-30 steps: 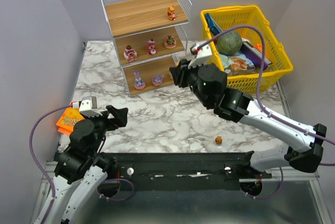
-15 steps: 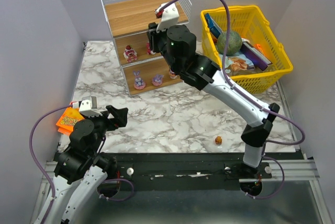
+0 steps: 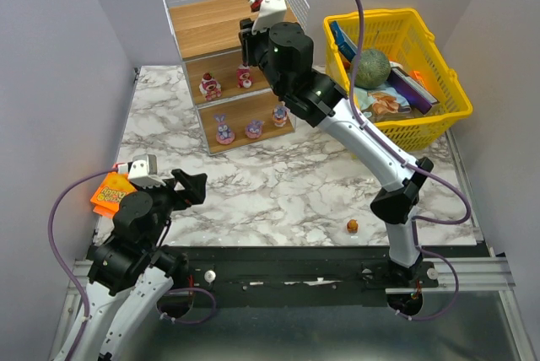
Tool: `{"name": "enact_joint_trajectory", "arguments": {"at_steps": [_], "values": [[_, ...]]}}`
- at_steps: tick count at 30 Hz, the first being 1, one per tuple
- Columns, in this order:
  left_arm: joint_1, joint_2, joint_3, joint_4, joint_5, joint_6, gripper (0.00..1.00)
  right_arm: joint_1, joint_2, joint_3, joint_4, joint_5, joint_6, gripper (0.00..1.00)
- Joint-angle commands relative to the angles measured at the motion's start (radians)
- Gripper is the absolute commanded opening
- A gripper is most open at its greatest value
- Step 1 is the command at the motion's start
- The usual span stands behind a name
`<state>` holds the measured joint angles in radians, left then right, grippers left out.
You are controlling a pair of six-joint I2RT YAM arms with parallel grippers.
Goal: Place and organize the plastic toys onto the shelf
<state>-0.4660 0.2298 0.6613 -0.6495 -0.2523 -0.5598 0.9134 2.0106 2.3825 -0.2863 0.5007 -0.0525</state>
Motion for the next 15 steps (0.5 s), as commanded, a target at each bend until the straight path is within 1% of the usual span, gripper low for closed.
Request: {"name": "enact_joint_trajectory", "arguments": {"at_steps": [1, 6, 15], "values": [[0.001, 0.014, -0.008, 0.022, 0.018, 0.015, 0.99, -0.010, 0.017, 0.003, 0.003, -0.048, 0.008, 0.04], [0.001, 0.013, -0.009, 0.022, 0.019, 0.015, 0.99, -0.018, 0.033, 0.003, -0.002, -0.080, 0.026, 0.06], [0.001, 0.013, -0.009, 0.022, 0.016, 0.015, 0.99, -0.024, 0.057, 0.017, -0.002, -0.090, 0.045, 0.07]]}}
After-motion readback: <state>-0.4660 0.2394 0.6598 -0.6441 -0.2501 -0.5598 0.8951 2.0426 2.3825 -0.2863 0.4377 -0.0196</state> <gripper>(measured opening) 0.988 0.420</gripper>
